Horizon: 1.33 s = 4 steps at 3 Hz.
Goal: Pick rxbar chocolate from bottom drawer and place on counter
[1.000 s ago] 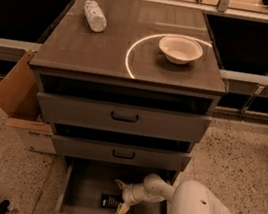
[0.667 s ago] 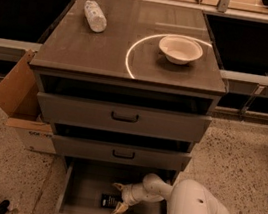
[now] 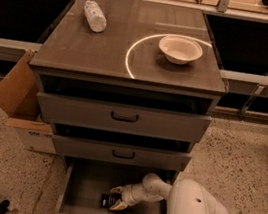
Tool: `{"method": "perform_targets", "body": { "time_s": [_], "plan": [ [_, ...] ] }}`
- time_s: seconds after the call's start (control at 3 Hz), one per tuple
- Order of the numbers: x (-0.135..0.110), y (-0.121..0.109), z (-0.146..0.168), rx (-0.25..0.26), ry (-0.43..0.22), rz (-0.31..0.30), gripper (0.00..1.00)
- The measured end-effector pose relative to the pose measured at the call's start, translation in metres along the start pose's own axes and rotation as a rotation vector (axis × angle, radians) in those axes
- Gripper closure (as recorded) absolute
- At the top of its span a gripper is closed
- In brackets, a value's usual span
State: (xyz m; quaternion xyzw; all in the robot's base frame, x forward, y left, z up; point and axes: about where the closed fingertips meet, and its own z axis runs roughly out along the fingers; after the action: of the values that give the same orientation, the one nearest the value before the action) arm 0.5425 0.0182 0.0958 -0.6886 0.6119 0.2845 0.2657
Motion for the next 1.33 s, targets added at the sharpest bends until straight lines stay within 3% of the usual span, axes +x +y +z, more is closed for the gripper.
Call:
{"method": "perform_targets", "body": {
  "time_s": [0.33, 0.67, 1.33],
  "plan": [
    [-0.002, 0.002, -0.006, 0.008, 0.004, -0.004, 0.88],
    [-0.006, 0.005, -0.023, 0.042, 0.011, -0.011, 1.00],
    [-0.037, 0.021, -0.121, 0.217, -0.005, -0.059, 1.00]
  ]
}}
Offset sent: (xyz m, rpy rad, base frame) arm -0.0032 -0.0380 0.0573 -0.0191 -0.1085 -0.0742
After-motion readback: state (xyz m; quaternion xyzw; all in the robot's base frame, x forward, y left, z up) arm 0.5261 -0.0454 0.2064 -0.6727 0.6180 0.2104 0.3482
